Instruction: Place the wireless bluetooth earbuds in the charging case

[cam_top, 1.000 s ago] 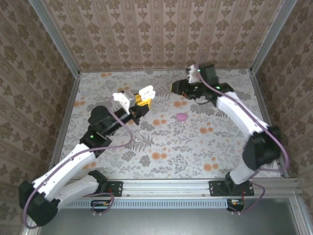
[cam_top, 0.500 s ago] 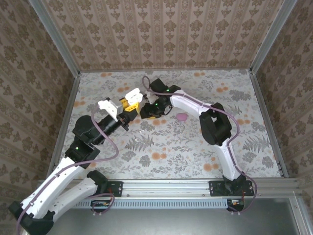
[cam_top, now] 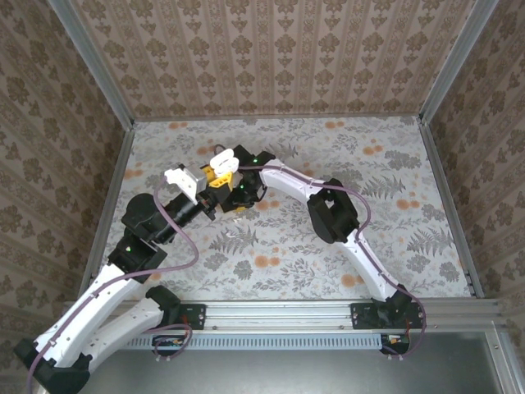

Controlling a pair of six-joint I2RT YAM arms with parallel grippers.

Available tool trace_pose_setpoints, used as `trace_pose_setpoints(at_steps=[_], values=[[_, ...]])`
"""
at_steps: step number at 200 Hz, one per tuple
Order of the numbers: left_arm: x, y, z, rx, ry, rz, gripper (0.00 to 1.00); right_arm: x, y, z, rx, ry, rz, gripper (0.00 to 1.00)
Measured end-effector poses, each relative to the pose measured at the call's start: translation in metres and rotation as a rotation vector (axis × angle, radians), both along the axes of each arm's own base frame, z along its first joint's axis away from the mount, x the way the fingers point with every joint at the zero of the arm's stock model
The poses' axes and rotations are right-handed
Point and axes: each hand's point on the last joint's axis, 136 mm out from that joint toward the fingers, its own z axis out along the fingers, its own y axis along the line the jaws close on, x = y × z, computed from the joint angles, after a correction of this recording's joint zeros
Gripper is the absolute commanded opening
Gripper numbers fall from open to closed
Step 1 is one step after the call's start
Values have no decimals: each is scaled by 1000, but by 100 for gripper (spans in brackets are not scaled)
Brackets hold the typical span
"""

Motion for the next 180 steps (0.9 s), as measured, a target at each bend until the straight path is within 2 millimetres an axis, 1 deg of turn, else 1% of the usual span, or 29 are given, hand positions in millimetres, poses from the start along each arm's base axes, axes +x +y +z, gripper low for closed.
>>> trace_pose_setpoints(at_steps=[27,52,93,119,136,150,180], values=[[0,0,-1,2,2,0,25,-6,1,-9,-25,11,23,41],[0,0,-1,2,3,0,25,-11,-3,-10,-53,8,45,38],[0,0,-1,3,4,0,25,-19,-8,-14,-90,-2,85,36],[2,-1,-3,6,8,0,26,-28,-13,-14,-112,-6,104,37],[3,-3,-5,11,13,0,26,-34,-16,-14,-127,-6,114,39],[4,-4,-6,13,16,0,25,-39,-17,-13,-137,-8,121,40],[6,-5,-7,15,18,0,25,-40,-18,-14,-159,-31,129,40]])
